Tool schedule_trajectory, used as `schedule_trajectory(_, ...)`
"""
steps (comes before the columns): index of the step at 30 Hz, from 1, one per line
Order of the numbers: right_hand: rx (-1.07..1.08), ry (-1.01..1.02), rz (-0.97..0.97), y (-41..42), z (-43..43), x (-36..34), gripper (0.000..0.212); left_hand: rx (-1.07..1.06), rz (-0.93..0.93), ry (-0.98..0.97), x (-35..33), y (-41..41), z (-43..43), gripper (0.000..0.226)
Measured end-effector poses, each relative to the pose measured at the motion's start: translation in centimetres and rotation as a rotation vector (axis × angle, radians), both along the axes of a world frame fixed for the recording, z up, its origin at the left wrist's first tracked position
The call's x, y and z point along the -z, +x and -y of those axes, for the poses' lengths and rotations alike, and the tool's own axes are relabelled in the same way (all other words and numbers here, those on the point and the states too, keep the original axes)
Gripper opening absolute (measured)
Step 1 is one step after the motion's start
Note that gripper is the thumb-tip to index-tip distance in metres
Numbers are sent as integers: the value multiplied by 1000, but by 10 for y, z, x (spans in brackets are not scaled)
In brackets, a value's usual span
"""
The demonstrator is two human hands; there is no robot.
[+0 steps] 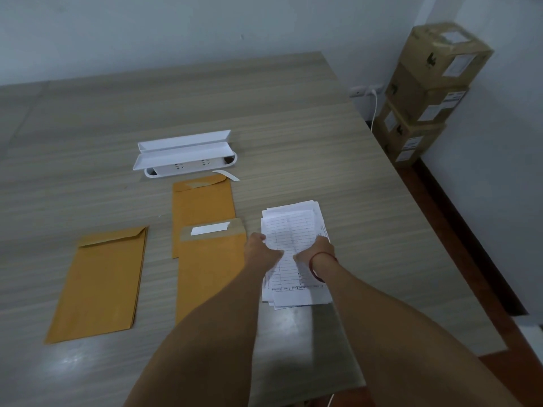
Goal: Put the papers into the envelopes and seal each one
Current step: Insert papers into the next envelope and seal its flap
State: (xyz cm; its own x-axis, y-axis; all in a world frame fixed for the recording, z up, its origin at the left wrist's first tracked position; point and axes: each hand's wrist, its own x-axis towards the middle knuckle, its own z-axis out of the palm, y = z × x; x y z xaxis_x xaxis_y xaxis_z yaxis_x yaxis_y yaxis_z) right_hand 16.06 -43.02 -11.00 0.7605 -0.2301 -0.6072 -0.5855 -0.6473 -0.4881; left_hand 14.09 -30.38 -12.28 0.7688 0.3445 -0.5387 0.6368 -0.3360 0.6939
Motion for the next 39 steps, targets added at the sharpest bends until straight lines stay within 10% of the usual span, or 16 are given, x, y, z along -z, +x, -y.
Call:
schedule_trajectory(10,138,224,52,-8,10,-10,72,-26,-47,-83,-1,1,7,75)
schedule_trajectory(21,139,-39,103,-10,12,-1,81,-66,-70,-145,2,-1,10,77)
schedule_trajectory(27,77,-99,127,-11,13,-3,41,-64,-74,-132,2,0,9,79)
schedule_trajectory(36,156,499,92,-11,28,-28,41,-96,18,89,-13,-4,7,82)
schedule_trajectory(39,166,552,84,-7,26,-34,41,-109,90,-120,-27,1,2,51)
